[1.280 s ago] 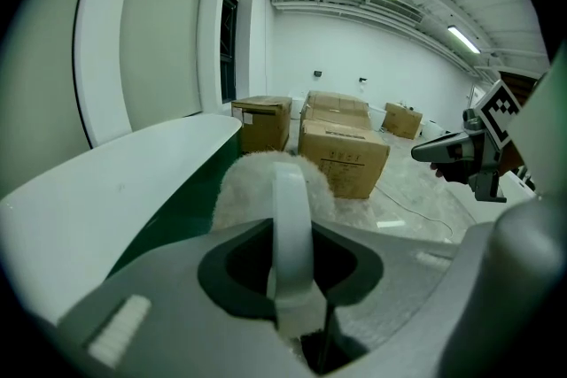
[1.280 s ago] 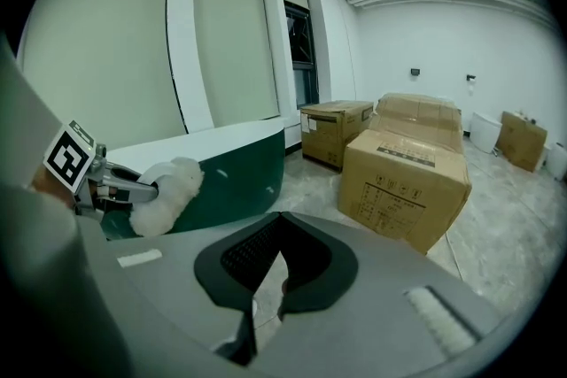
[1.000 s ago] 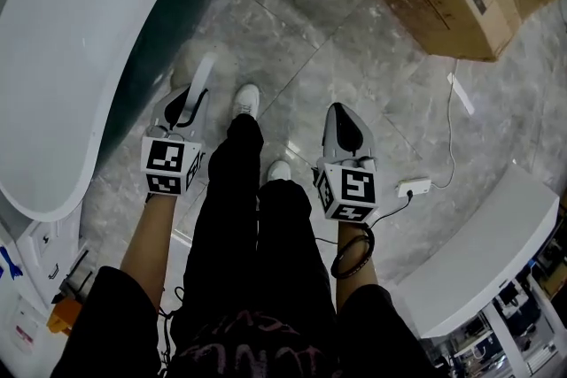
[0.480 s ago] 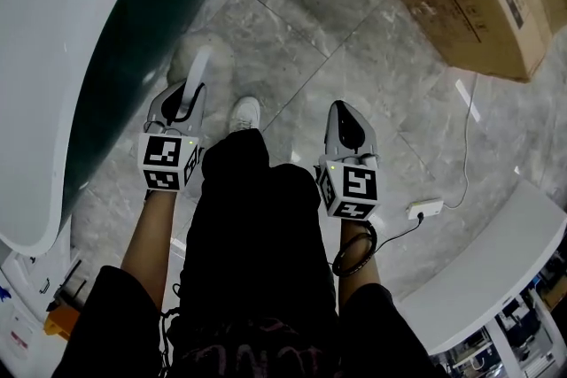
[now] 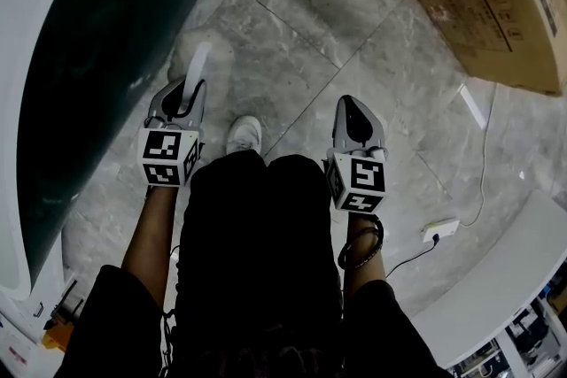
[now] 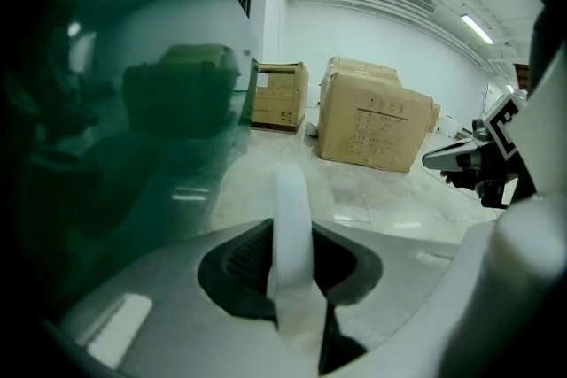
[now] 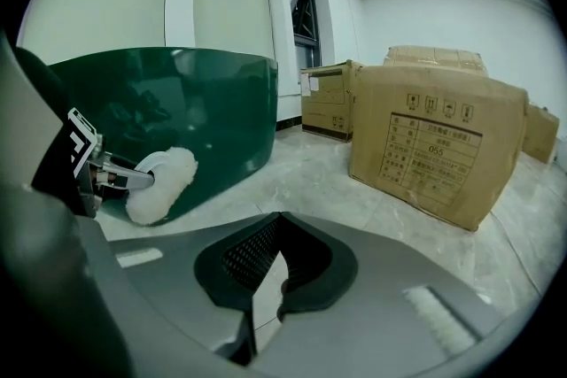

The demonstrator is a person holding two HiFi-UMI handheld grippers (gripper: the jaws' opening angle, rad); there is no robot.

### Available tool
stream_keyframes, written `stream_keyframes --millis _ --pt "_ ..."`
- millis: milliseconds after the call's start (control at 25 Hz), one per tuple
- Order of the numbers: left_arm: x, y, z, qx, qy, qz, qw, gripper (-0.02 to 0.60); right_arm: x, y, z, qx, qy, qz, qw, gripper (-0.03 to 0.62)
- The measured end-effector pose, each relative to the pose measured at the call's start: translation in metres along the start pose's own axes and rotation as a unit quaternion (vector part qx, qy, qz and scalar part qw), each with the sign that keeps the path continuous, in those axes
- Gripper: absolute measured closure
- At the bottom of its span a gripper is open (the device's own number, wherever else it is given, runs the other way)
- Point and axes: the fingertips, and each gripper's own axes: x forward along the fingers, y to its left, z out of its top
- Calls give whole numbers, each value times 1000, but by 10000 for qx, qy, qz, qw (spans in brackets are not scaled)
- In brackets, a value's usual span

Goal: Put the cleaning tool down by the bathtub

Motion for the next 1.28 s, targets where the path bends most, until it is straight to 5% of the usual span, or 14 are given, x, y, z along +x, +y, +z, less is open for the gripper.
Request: stream_keyframes --millis 800,1280 --pt "120 10 -113 -20 389 -61 9992 494 106 -20 -123 238 509 178 9983 580" --pt "160 8 -133 64 699 -128 9975 494 147 -17 -157 458 897 424 9940 580"
